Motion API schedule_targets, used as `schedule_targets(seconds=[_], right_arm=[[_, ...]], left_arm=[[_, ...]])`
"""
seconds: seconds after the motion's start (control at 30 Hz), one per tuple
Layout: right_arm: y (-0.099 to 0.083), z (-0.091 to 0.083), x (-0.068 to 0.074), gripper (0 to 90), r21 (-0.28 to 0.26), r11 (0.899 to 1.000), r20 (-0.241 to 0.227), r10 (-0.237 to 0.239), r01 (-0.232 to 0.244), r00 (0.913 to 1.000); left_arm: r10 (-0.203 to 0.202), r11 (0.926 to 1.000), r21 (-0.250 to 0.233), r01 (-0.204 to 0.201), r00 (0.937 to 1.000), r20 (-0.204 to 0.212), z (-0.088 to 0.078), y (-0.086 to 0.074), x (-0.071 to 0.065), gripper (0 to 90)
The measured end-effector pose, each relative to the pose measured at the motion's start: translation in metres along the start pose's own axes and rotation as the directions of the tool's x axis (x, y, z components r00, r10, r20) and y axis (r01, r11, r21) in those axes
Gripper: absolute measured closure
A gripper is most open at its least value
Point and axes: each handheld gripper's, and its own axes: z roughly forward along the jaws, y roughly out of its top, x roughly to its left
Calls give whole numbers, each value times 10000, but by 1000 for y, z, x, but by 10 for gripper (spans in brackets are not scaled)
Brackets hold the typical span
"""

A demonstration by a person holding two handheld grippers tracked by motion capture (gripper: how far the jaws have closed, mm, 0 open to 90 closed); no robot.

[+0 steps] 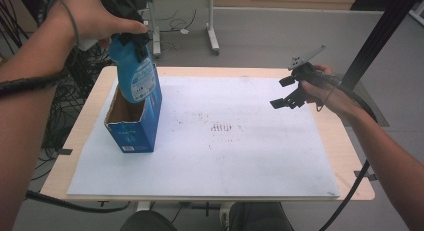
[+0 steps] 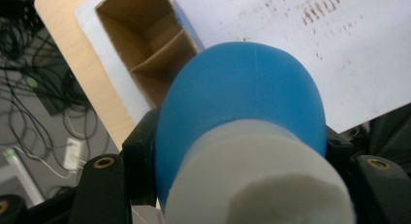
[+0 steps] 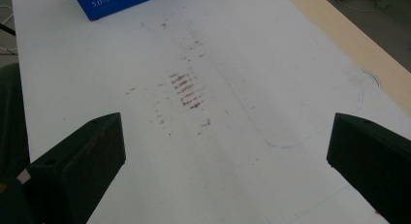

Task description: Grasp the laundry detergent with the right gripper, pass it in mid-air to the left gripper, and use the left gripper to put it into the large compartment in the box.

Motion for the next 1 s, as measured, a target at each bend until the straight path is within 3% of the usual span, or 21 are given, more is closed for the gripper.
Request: schedule_targets(seconds=[0.1,0.17,0.3,0.4,0.47,0.63,0.67,0.7,0.8,0.9,1.0], right_arm=[[0,0,-2,2,7,10000,33,71,-71,10000],[1,0,-2,2,84,10000,54,48,-49,10000],[2,1,-3,2,190,9998,81,42,-44,10000],[4,0,-3,2,218,9998,93,27,-29,10000],[5,0,-3,3,258,9997,133,-35,32,9999],[7,-2,-3,2,285,9996,183,-55,50,9998],[6,-3,-3,2,312,9995,191,-89,83,9998],[6,-3,-3,2,331,9994,209,-79,72,9998],[6,-3,-4,2,342,9994,216,-70,63,9997],[5,-2,-4,2,358,9993,203,-83,75,9998],[5,-2,-4,2,374,9993,200,-83,75,9998]], left_arm=[[-623,9980,-85,624,9980,36,-4,-2,10,370],[-1203,9927,-100,1203,9927,21,-6,-2,17,370],[-1833,9831,-42,1833,9830,-72,-8,-3,26,371],[-2415,9704,-73,2415,9704,-4,-10,-4,34,371],[-2849,9585,-114,2850,9585,74,-12,-5,40,371],[-3923,9198,-27,3923,9198,-17,-13,-8,53,371],[-3996,9167,-21,3996,9167,-78,-13,-8,55,371],[-4191,9079,3,4191,9078,-135,-13,-9,57,371],[-4533,8913,19,4534,8911,-192,-11,-10,63,371],[-4738,8806,36,4739,8806,-107,-9,-11,67,371],[-4863,8737,70,4863,8738,-33,-7,-13,70,371]])
